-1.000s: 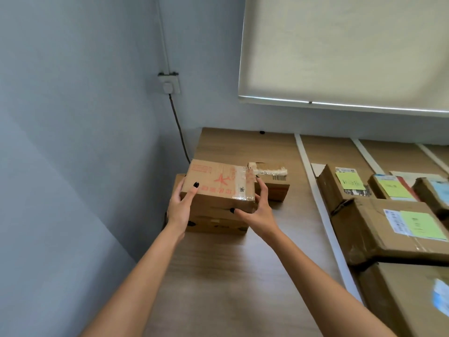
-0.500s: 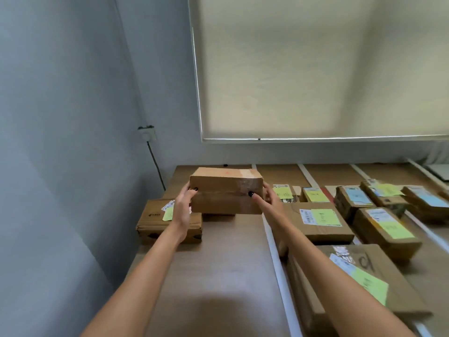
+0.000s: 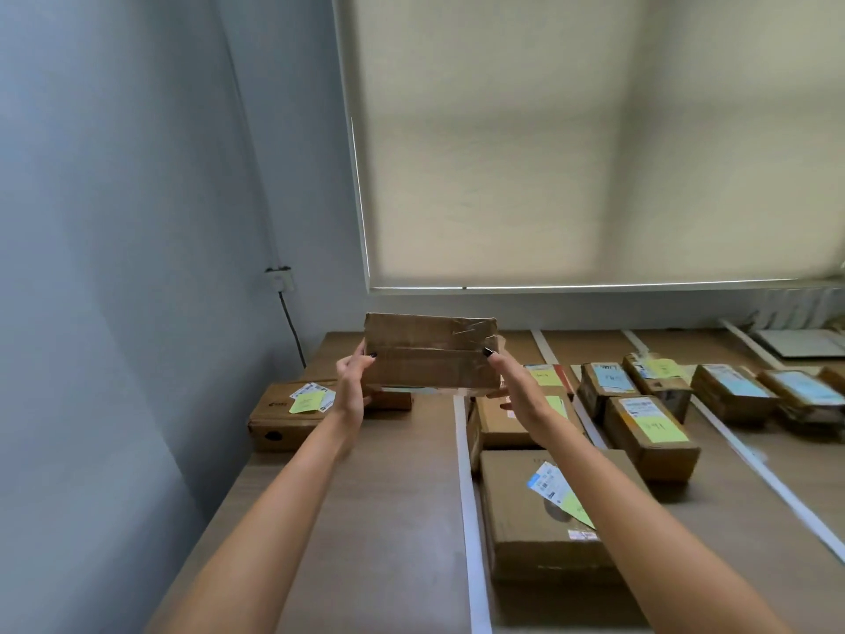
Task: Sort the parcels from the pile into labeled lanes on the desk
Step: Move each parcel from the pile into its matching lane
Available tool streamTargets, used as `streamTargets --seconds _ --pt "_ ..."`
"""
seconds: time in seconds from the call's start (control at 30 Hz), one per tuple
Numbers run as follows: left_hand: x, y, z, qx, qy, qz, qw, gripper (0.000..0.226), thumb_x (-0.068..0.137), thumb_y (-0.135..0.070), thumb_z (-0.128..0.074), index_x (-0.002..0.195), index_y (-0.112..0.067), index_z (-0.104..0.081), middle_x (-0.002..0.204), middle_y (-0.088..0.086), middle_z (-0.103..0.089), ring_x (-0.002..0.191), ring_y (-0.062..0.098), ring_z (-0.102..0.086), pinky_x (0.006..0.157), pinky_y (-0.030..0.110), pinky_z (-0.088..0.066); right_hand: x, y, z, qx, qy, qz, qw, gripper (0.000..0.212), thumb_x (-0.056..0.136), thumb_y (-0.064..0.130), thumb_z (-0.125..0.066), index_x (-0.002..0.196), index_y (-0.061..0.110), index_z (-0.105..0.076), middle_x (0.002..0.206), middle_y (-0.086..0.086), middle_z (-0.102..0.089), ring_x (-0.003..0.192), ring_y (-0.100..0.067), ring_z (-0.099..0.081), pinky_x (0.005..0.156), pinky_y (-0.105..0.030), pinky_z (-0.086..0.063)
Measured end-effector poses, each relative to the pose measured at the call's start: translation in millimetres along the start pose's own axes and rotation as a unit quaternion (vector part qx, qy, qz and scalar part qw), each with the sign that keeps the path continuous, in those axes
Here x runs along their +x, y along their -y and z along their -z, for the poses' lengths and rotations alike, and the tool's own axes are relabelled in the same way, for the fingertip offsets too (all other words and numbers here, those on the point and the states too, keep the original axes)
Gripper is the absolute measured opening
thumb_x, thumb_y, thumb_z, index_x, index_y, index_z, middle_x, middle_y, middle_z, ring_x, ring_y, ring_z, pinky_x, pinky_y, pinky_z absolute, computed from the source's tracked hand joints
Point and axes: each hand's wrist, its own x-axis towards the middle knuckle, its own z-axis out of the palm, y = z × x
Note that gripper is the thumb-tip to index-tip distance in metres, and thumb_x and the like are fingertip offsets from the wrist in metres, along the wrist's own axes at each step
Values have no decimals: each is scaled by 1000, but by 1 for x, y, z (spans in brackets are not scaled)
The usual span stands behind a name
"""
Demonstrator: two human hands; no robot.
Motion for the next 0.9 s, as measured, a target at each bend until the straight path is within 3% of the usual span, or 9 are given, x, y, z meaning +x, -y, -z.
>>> streamTargets --seconds 0.13,0.23,0.37,0.43,0.5,0.57,0.67,0.8,0.9 --pt "-9 -11 -6 -8 -2 27 1000 46 96 -35 -36 134 -11 -41 143 10 -39 130 25 -36 101 41 -34 -15 11 8 41 -11 -18 999 55 70 55 -36 100 15 -59 95 1 -58 85 -12 -52 66 -24 -34" --pt "-17 -19 -9 -13 46 19 999 46 97 -38 -30 121 -3 -48 115 19 -56 104 26 -57 73 27 -51 -23 14 12 60 -24 -13 998 49 71 54 -35 91 16 -59 87 1 -59 80 -12 -51 69 -24 -34" --pt "-24 -17 -10 3 76 -10 997 44 98 -39 -25 101 -9 -56 90 11 -63 75 14 -62 47 14 -50 -30 14 16 41 -37 5 998 55 73 53 -36 99 11 -61 90 2 -61 84 -11 -52 72 -24 -36" --pt "-28 -14 -10 9 99 -11 995 48 97 -45 -24 106 -13 -59 93 10 -67 78 14 -66 52 16 -51 -34 12 18 35 -36 13 999 50 73 51 -39 101 17 -62 95 7 -63 89 -5 -52 72 -19 -36" --pt "-31 -8 -11 26 120 -19 992 56 94 -54 -25 119 -15 -56 107 13 -67 101 25 -64 75 27 -54 -39 4 22 16 -34 13 999 62 73 51 -43 119 14 -60 110 2 -64 98 -3 -52 69 -10 -37" --pt "-36 -2 -12 55 144 -7 988 81 76 -78 -30 135 -24 -44 133 12 -54 126 31 -46 106 47 -35 -42 -6 27 -3 -53 7 999 70 74 54 -47 129 11 -54 124 -8 -59 113 -17 -52 69 -10 -37" --pt "-47 5 -20 133 174 1 976 119 40 -92 -45 143 -35 -28 153 6 -23 141 31 -16 114 57 -13 -44 -20 38 -8 -97 2 995 56 87 52 -52 128 13 -55 125 -11 -59 123 -31 -47 82 -25 -37" --pt "-50 12 -41 158 143 -33 976 77 56 -65 -64 124 -33 -46 141 6 -28 136 32 -22 111 56 -26 -50 -32 57 -26 -133 10 991 50 90 46 -51 131 18 -54 131 -9 -58 127 -30 -45 89 -31 -36" --pt "-53 18 -63 137 148 -38 979 76 60 -57 -66 130 -30 -50 137 9 -32 132 32 -30 110 53 -30 -56 -36 79 -21 -144 4 989 55 86 47 -55 132 16 -52 134 -8 -55 128 -29 -46 88 -29 -37"
